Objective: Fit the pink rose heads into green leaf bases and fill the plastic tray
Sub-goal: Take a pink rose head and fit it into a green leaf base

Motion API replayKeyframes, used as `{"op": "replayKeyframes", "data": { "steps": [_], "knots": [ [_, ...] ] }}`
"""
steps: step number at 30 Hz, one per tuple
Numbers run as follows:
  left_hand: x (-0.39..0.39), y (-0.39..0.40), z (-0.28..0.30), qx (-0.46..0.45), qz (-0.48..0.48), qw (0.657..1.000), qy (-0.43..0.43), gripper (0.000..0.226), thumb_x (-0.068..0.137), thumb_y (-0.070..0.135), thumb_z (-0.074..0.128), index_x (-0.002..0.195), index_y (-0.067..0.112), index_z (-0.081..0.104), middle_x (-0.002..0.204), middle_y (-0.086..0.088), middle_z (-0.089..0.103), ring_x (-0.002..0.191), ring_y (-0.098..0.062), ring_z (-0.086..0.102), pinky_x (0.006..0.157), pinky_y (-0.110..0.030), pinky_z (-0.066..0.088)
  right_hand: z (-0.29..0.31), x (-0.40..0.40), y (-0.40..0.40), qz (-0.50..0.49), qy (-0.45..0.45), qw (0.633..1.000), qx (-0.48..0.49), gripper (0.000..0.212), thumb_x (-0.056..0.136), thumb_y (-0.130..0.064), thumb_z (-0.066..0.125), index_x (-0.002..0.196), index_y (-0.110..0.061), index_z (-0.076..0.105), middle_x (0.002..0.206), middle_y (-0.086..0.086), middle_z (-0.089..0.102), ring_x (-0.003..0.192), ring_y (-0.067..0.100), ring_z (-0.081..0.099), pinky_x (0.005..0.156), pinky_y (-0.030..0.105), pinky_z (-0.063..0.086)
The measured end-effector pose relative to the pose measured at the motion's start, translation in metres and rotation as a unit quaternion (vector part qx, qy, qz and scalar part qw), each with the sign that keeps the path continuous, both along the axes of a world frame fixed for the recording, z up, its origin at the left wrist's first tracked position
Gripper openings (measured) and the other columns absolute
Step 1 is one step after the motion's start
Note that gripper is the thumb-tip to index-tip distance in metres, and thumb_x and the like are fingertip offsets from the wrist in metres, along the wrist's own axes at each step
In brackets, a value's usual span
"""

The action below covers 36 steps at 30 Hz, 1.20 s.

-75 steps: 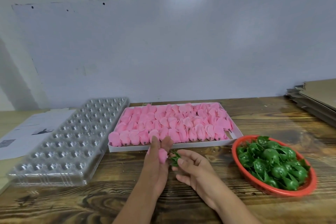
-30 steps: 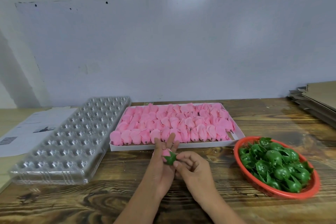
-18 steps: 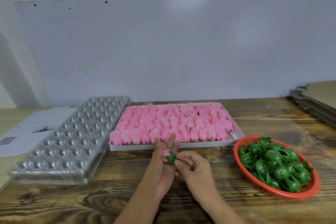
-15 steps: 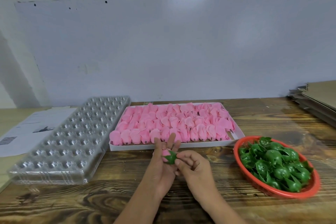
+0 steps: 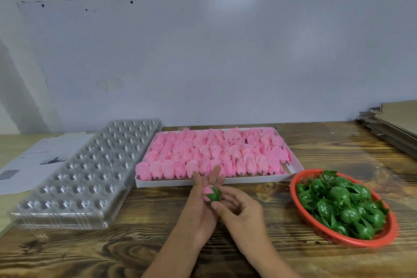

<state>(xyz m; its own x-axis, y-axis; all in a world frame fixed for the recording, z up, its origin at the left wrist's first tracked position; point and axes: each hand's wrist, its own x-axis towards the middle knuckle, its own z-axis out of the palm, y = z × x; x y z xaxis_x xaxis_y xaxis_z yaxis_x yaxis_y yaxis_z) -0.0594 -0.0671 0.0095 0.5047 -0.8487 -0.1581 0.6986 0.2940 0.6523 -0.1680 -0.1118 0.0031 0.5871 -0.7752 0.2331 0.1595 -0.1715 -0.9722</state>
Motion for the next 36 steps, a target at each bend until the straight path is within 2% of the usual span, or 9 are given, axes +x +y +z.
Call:
{"op": "replayKeyframes", "data": {
  "steps": [2, 10, 13, 18, 23, 26, 29, 34, 36],
  "knots": [
    [-0.001, -0.001, 0.001, 0.008, -0.001, 1.0, -0.012, 0.044, 0.088, 0.062, 0.045, 0.106, 0.029, 0.067, 0.125, 0.006, 0.073, 0.106, -0.006, 0.072, 0.075, -0.032, 0.062, 0.0, 0.0, 0.0, -0.001, 0.006, 1.0, -0.003, 0.035, 0.081, 0.0, 0.077, 0.11, -0.018, 0.072, 0.099, -0.006, 0.077, 0.097, 0.012, 0.073, 0.09, 0.03, 0.057],
    [-0.003, -0.001, 0.002, 0.069, 0.027, 0.995, -0.071, 0.063, 0.083, 0.07, 0.044, 0.111, 0.028, 0.08, 0.127, 0.004, 0.072, 0.104, -0.006, 0.073, 0.078, -0.031, 0.057, 0.0, 0.0, -0.002, 0.024, -0.017, 0.998, 0.053, 0.035, 0.087, 0.005, 0.069, 0.116, -0.013, 0.069, 0.102, 0.004, 0.077, 0.095, 0.023, 0.073, 0.079, 0.042, 0.06],
    [-0.006, 0.0, 0.004, 0.074, 0.03, 0.993, -0.087, 0.064, 0.082, 0.07, 0.045, 0.107, 0.023, 0.08, 0.116, 0.004, 0.076, 0.099, -0.01, 0.075, 0.072, -0.029, 0.06, 0.004, 0.0, -0.002, 0.04, -0.044, 0.994, 0.09, 0.035, 0.086, 0.01, 0.066, 0.114, -0.011, 0.069, 0.1, 0.007, 0.077, 0.086, 0.023, 0.074, 0.072, 0.034, 0.061],
    [-0.014, 0.002, 0.008, 0.089, 0.049, 0.983, -0.152, 0.056, 0.082, 0.068, 0.046, 0.092, 0.014, 0.056, 0.082, -0.007, 0.062, 0.075, -0.019, 0.063, 0.071, -0.032, 0.052, 0.005, 0.0, -0.006, 0.031, -0.051, 0.992, 0.107, 0.033, 0.085, 0.01, 0.068, 0.111, -0.01, 0.072, 0.098, 0.007, 0.077, 0.095, 0.027, 0.073, 0.086, 0.039, 0.059],
    [-0.014, 0.002, 0.009, 0.114, 0.078, 0.979, -0.152, 0.045, 0.088, 0.054, 0.057, 0.098, 0.01, 0.062, 0.094, -0.014, 0.066, 0.092, -0.028, 0.064, 0.086, -0.041, 0.053, 0.007, -0.002, -0.005, 0.038, -0.045, 0.996, 0.069, 0.039, 0.087, 0.005, 0.068, 0.104, -0.029, 0.078, 0.099, 0.004, 0.077, 0.094, 0.027, 0.073, 0.086, 0.044, 0.059],
    [-0.013, 0.004, 0.008, 0.12, 0.081, 0.978, -0.148, 0.042, 0.086, 0.047, 0.065, 0.1, 0.008, 0.066, 0.098, -0.018, 0.07, 0.093, -0.031, 0.065, 0.086, -0.041, 0.055, 0.005, -0.002, -0.006, 0.021, -0.036, 0.998, 0.056, 0.034, 0.086, 0.004, 0.07, 0.107, -0.023, 0.075, 0.096, 0.004, 0.077, 0.092, 0.029, 0.072, 0.086, 0.051, 0.058],
    [-0.012, 0.005, 0.007, 0.121, 0.083, 0.98, -0.136, 0.043, 0.087, 0.045, 0.067, 0.103, 0.006, 0.069, 0.094, -0.015, 0.071, 0.09, -0.028, 0.065, 0.094, -0.046, 0.055, 0.005, -0.001, -0.005, -0.006, -0.043, 0.998, 0.041, 0.031, 0.082, 0.006, 0.073, 0.102, -0.017, 0.07, 0.093, 0.004, 0.077, 0.088, 0.025, 0.072, 0.082, 0.041, 0.059],
    [-0.011, 0.004, 0.007, 0.11, 0.064, 0.986, -0.108, 0.046, 0.086, 0.042, 0.067, 0.109, 0.002, 0.068, 0.093, -0.014, 0.069, 0.074, -0.018, 0.063, 0.064, -0.027, 0.054, 0.007, -0.003, -0.009, -0.032, -0.057, 0.997, 0.03, 0.033, 0.081, 0.011, 0.072, 0.096, -0.018, 0.071, 0.087, -0.004, 0.077, 0.074, 0.006, 0.07, 0.067, 0.015, 0.053],
    [-0.008, 0.006, 0.008, 0.093, 0.041, 0.99, -0.097, 0.046, 0.089, 0.038, 0.065, 0.114, -0.001, 0.066, 0.1, -0.017, 0.07, 0.079, -0.02, 0.066, 0.064, -0.024, 0.059, 0.009, -0.005, -0.011, -0.036, -0.072, 0.996, 0.045, 0.032, 0.081, 0.011, 0.071, 0.095, -0.018, 0.072, 0.086, -0.005, 0.077, 0.07, 0.001, 0.068, 0.064, 0.012, 0.051]
  ]
}}
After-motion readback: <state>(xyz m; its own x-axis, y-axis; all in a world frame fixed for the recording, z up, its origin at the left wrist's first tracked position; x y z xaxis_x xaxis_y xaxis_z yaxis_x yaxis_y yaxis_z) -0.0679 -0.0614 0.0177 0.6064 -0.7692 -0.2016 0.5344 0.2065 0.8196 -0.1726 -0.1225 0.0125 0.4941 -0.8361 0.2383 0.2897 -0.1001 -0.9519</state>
